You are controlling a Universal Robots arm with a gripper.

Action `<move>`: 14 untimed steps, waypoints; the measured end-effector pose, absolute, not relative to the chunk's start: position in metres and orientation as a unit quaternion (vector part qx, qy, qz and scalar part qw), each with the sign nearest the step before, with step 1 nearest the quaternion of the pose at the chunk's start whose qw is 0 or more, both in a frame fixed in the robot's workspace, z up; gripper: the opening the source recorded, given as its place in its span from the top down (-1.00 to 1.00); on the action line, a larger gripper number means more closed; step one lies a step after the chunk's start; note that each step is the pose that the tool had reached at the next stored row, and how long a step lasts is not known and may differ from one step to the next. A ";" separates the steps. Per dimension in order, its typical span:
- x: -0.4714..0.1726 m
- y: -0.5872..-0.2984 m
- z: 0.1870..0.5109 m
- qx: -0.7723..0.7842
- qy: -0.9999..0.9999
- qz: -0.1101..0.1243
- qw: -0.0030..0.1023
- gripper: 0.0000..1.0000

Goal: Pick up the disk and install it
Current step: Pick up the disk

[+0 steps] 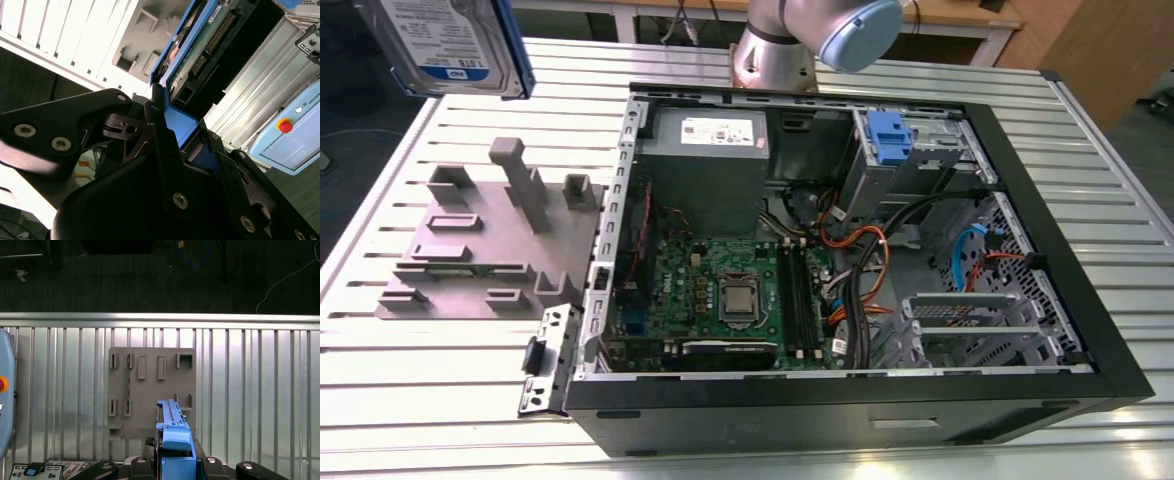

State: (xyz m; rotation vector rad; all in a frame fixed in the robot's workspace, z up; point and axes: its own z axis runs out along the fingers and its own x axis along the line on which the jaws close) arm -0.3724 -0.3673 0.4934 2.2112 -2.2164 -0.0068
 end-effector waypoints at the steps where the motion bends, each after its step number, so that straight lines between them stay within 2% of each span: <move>1: -0.372 -0.367 0.493 0.706 -0.708 -0.002 0.005 0.27; 14: -0.369 -0.367 0.493 0.706 -0.708 -0.002 0.005 0.27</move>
